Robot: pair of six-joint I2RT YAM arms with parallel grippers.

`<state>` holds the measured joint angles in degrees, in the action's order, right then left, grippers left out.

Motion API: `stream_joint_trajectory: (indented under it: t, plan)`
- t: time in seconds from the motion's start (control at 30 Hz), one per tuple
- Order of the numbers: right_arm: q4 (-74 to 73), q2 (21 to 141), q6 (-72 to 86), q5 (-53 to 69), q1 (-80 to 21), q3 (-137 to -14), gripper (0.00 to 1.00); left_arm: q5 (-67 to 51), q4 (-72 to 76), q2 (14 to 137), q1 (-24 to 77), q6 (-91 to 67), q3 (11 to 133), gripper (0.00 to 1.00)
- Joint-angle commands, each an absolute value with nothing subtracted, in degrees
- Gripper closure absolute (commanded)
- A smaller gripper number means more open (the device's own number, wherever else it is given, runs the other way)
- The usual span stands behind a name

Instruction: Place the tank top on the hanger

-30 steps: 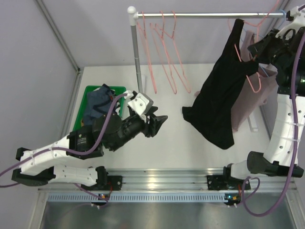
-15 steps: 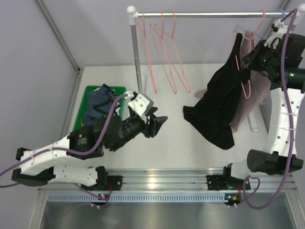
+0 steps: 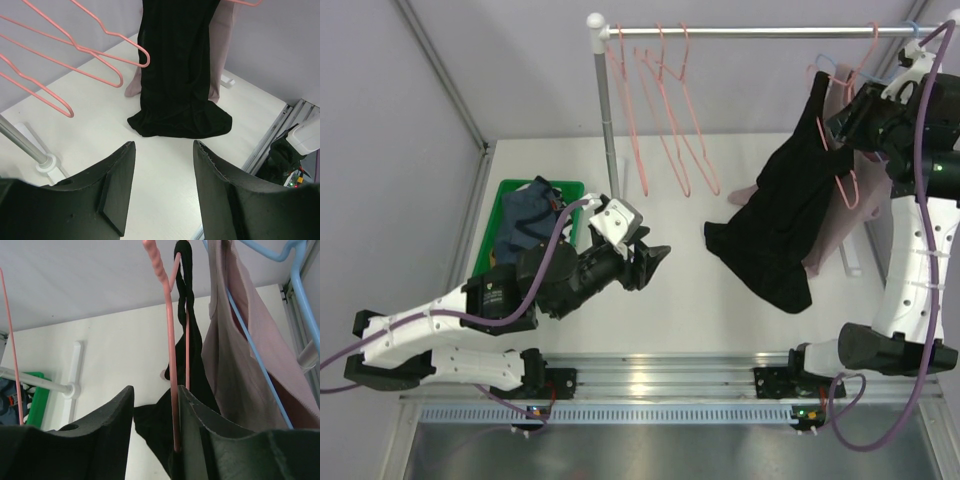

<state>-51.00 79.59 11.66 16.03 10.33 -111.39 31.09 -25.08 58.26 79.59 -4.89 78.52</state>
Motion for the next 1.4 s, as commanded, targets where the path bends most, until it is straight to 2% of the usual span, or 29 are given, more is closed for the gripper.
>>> stream_joint_trajectory:
  t: [0.0,0.27,0.47,0.63,0.7,0.87,1.2,1.37]
  plan:
    - [-50.4,77.3,11.8,14.4,11.2,-112.7,0.59,31.8,-24.7,57.1,79.5,-5.7,78.0,0.45]
    - [-54.8,74.7,11.1,9.9,11.2,-116.0,0.42,32.6,-25.5,57.0,79.6,-6.2,78.1,0.45]
    - [-55.7,70.4,11.5,10.7,11.2,-114.3,0.37,33.2,-25.5,56.9,79.6,-6.4,77.3,0.45]
    - [-53.9,64.6,13.4,19.7,11.2,-110.3,0.35,33.8,-25.0,56.9,79.6,-6.9,76.4,0.45]
    - [-52.0,60.5,15.1,24.9,11.2,-105.8,0.34,34.2,-25.0,56.9,79.5,-7.4,76.0,0.45]
    - [-46.5,49.9,17.6,29.2,10.9,-91.5,0.35,36.7,-24.1,56.2,79.5,-9.8,73.1,0.45]
    - [-49.1,30.4,20.1,25.5,8.1,-67.5,0.32,44.1,-25.5,51.8,79.5,-19.9,63.4,0.46]
    - [-51.3,28.9,18.5,22.0,5.4,-61.7,0.32,45.5,-28.1,47.9,79.5,-25.0,59.5,0.46]
